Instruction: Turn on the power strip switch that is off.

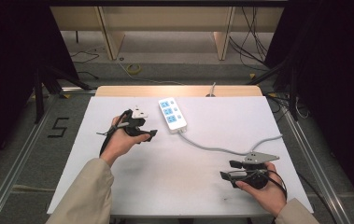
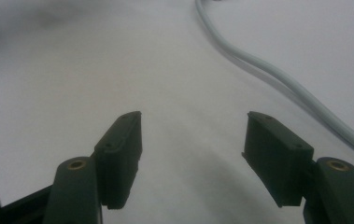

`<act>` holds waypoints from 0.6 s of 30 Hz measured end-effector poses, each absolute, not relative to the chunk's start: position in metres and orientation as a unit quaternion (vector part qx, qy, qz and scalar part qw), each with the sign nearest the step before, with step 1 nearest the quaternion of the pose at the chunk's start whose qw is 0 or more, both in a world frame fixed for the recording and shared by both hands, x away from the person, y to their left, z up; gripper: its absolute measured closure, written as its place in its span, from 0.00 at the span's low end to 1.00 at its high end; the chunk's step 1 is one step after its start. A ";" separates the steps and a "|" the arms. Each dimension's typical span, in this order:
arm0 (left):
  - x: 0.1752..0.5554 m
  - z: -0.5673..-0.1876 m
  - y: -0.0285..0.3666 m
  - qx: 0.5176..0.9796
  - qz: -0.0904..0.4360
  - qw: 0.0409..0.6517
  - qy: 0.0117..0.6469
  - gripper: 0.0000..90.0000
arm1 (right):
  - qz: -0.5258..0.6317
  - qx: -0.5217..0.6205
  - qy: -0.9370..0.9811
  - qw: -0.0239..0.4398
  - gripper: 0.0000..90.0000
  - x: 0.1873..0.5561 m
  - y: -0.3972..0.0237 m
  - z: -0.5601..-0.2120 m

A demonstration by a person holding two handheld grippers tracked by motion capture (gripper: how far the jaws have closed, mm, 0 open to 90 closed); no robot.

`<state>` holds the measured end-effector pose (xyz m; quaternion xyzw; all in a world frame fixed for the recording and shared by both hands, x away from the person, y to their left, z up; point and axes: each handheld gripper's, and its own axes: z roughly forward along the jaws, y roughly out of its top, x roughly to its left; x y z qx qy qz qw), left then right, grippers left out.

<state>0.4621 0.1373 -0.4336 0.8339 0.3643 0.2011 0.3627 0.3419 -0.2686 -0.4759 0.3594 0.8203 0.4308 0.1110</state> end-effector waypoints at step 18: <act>0.418 -0.454 0.155 0.832 0.214 0.360 0.364 0.35 | 0.429 0.360 0.821 0.110 0.42 0.342 -0.267 -0.477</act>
